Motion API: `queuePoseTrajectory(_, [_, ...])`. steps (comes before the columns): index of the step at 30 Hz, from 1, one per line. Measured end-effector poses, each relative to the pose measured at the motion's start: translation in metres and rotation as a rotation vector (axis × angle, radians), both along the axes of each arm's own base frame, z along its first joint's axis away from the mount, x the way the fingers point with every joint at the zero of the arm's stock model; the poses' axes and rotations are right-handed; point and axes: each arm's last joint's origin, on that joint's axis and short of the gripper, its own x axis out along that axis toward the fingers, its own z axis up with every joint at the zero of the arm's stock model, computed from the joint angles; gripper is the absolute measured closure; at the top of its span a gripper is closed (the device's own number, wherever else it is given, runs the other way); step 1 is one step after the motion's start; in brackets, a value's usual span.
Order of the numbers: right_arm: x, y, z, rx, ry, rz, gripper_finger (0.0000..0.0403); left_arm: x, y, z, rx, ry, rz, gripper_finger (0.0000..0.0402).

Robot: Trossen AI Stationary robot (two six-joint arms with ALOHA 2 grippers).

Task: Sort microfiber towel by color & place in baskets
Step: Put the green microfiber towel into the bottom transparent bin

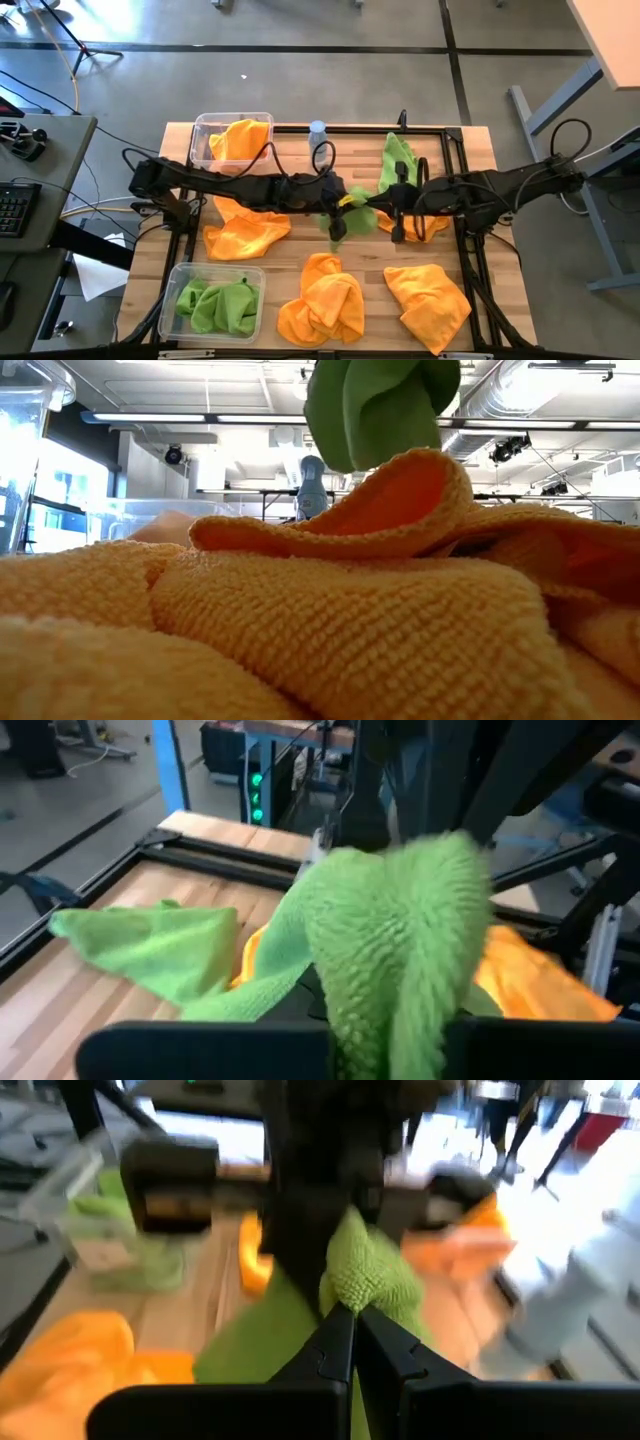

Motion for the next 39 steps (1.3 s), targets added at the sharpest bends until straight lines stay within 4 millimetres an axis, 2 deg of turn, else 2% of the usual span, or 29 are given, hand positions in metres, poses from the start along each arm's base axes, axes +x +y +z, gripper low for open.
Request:
queuePoseTrajectory(5, [-0.006, -0.002, -0.011, 0.055, 0.117, -0.051, 0.0402, -0.004, 0.001, 0.004, 0.0, 0.005, 0.003, 0.0398])
queuePoseTrajectory(14, [-0.009, -0.002, -0.015, 0.087, 0.167, -0.061, 0.0395, -0.011, 0.002, 0.011, -0.003, 0.006, 0.016, 0.04])
queuePoseTrajectory(17, [-0.012, -0.003, -0.022, 0.093, 0.228, -0.067, 0.0368, -0.016, 0.003, 0.018, -0.016, -0.007, 0.034, 0.04])
queuePoseTrajectory(22, [-0.018, -0.005, -0.027, 0.12, 0.297, -0.141, 0.0296, -0.016, 0.003, 0.012, -0.01, 0.037, 0.034, 0.0401])
queuePoseTrajectory(24, [-0.021, -0.006, -0.031, 0.118, 0.336, -0.156, 0.027, -0.019, 0.003, 0.016, -0.01, 0.034, 0.034, 0.0401])
queuePoseTrajectory(30, [-0.02, -0.006, -0.033, 0.156, 0.347, -0.19, 0.0231, -0.046, 0.002, 0.033, 0.008, 0.086, 0.051, 0.0401])
queuePoseTrajectory(34, [-0.017, -0.005, -0.036, 0.197, 0.351, -0.226, 0.0232, -0.076, -0.007, 0.051, 0.027, 0.113, 0.066, 0.0401])
queuePoseTrajectory(39, [-0.009, -0.003, -0.05, 0.183, 0.381, -0.261, 0.0244, -0.107, -0.023, 0.072, 0.0, 0.251, 0.103, 0.0401])
